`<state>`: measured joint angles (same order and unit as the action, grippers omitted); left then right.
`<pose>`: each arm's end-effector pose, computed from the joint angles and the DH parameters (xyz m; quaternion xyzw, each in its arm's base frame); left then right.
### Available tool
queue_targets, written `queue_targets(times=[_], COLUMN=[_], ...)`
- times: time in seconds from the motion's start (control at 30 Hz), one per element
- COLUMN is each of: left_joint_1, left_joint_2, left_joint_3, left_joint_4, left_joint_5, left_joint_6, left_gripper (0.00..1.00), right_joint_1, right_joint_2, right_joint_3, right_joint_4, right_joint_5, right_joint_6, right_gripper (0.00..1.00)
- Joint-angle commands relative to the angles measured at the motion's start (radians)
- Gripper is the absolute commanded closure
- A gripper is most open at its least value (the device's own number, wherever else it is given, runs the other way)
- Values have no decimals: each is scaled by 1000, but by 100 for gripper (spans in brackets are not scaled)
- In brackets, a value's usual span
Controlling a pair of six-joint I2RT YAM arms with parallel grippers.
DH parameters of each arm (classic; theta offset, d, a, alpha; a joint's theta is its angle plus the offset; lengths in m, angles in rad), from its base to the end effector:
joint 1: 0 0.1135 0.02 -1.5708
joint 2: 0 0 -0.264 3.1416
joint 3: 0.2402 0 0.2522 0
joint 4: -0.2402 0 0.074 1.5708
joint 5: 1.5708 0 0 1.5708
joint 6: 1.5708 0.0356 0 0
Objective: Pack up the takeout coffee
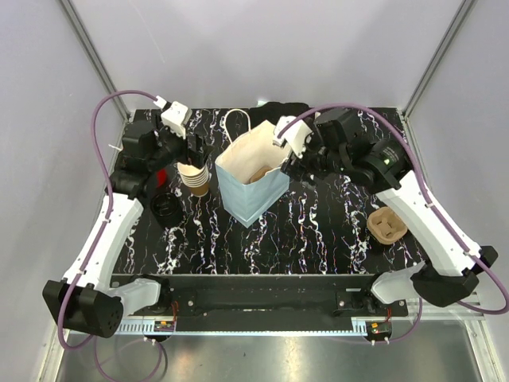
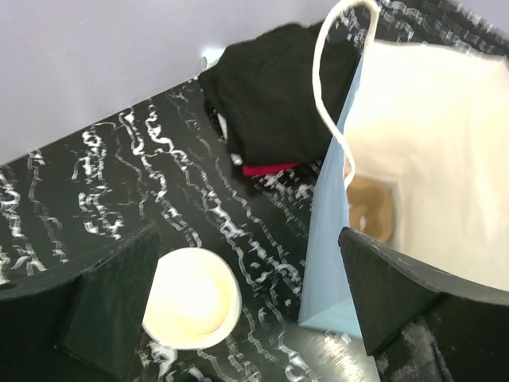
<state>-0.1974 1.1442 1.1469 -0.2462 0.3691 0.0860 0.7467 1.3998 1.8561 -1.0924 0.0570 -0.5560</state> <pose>0.2520 -0.0635 0.3887 0.2213 0.7506 -0.1780 0.5965 0.1897 0.1728 0.4704 -0.5308 0.7175 0.0175 0.4507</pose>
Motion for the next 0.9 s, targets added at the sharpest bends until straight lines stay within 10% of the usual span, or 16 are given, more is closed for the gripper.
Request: queue_targets(times=[0.0,0.47,0.87], left_joint_1=[-4,147,158], left_joint_2=[-29,126,259], left_joint_3=[51,160,163], left_joint_4=[-95,-531,-542], left_joint_5=[17,298,232], left_joint_6=[153,792,816], left_gripper=[1,1,1], right_joint_1=[-3,-15,-26], right_joint_2=[-61,-163,-174], right_joint_3=[-104,-133,-127], right_joint_4=[83,86,85], right_joint_5=[-49,-78,-97], right_joint_6=[-54,-59,-51], right_gripper=[14,13,12])
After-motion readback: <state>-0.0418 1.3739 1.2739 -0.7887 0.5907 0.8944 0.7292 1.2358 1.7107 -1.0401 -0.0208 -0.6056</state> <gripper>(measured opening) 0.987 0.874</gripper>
